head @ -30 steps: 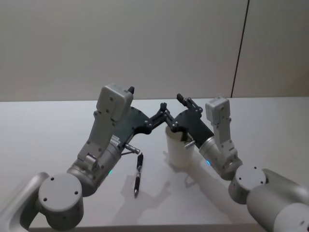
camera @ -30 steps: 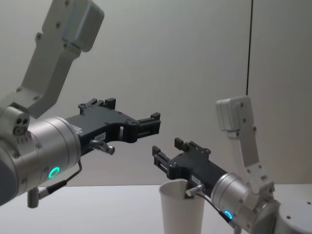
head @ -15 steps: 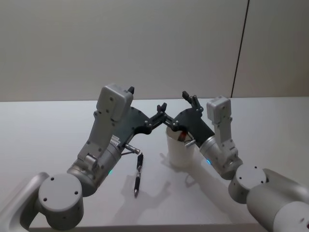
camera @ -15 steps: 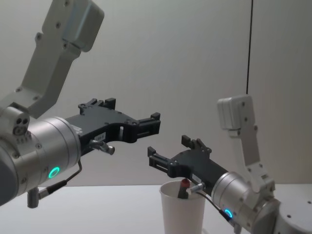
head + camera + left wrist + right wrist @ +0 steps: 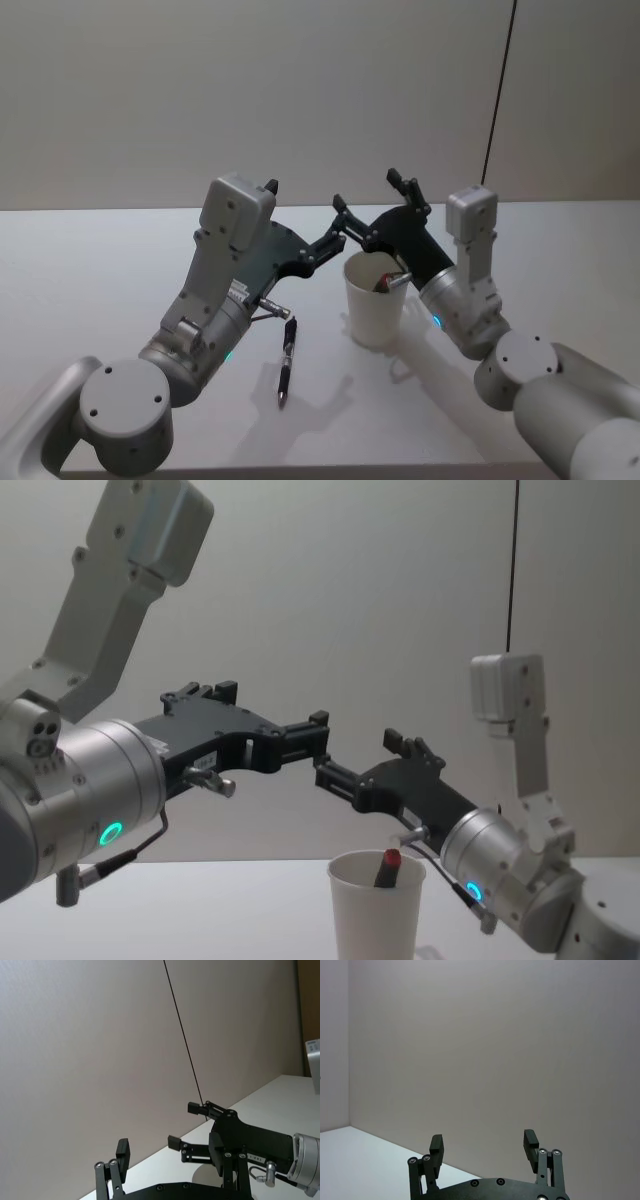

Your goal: Place the pen into the pen holder.

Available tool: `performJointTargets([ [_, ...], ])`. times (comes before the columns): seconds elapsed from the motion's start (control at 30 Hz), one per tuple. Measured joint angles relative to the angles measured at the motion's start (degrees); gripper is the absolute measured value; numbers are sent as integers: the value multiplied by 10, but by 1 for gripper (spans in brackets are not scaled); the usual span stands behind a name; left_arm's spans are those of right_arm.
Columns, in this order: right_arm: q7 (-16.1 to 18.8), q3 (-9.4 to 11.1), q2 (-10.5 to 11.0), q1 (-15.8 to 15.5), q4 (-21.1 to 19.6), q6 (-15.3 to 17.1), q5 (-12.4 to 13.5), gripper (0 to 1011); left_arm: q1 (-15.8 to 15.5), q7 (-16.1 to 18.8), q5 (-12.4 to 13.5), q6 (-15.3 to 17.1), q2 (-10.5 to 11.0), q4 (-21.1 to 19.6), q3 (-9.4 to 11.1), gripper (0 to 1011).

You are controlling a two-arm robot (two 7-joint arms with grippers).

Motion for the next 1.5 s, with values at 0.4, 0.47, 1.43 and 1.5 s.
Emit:
performJointTargets([
  [0.4,-19,10,21,-103,-211,112,9,1002,0,0,0,0,0,0,0,1004],
  [0.47,-27,11,25,-121,-250,134,11,1002,0,0,0,0,0,0,0,1004],
  [1.43,-131,43,86,-339,-632,410,59,1001,0,0,0,0,0,0,0,1004],
  [1.5,-134,45,89,-347,-644,418,62,1002,0,0,0,0,0,0,0,1004],
])
